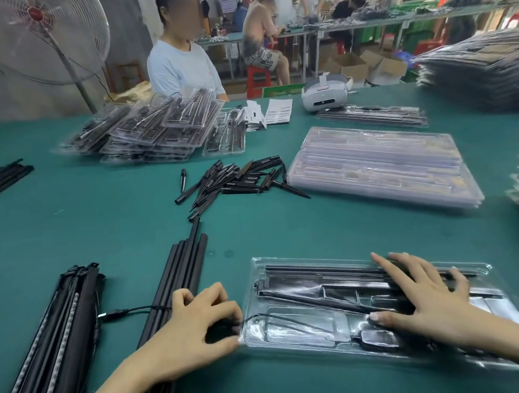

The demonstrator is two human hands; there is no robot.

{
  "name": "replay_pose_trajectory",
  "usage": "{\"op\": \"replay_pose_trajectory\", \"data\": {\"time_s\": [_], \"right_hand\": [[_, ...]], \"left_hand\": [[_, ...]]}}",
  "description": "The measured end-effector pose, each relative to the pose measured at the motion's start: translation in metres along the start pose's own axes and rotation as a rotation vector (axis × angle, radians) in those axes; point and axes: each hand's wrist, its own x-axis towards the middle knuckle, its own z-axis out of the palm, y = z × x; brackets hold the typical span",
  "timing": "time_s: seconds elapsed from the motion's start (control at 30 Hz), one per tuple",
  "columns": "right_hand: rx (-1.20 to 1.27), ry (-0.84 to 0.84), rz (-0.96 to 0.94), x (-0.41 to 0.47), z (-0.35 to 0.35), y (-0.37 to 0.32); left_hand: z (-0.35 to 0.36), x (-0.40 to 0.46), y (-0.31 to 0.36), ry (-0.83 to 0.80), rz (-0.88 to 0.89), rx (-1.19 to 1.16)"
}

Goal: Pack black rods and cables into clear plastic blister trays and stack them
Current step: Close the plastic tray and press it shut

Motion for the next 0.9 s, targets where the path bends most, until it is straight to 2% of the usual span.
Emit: {"op": "replay_pose_trajectory", "data": {"time_s": [0.2, 0.3, 0.43, 0.67, 0.77, 0.9], "right_hand": [[0.011, 0.034, 0.002, -0.002, 0.000, -0.001], [0.000, 0.032, -0.010, -0.004, -0.001, -0.002], [-0.022, 0.040, -0.035, -0.006, -0.001, -0.002], [-0.004, 0.039, -0.034, -0.005, 0.000, -0.001], [0.008, 0.045, -0.031, -0.004, 0.001, 0.000], [0.019, 0.038, -0.033, -0.005, 0.002, 0.000]], "left_hand": [[0.005, 0.002, 0.015, 0.153, 0.000, 0.032], [0.003, 0.004, 0.013, 0.101, 0.041, 0.141], [-0.011, 0.016, 0.001, 0.138, 0.297, 0.341], [0.003, 0.014, 0.001, 0.372, 0.157, -0.008], [0.000, 0.009, -0.002, 0.330, 0.105, -0.170], [-0.003, 0.002, -0.002, 0.191, 0.141, -0.104]]}}
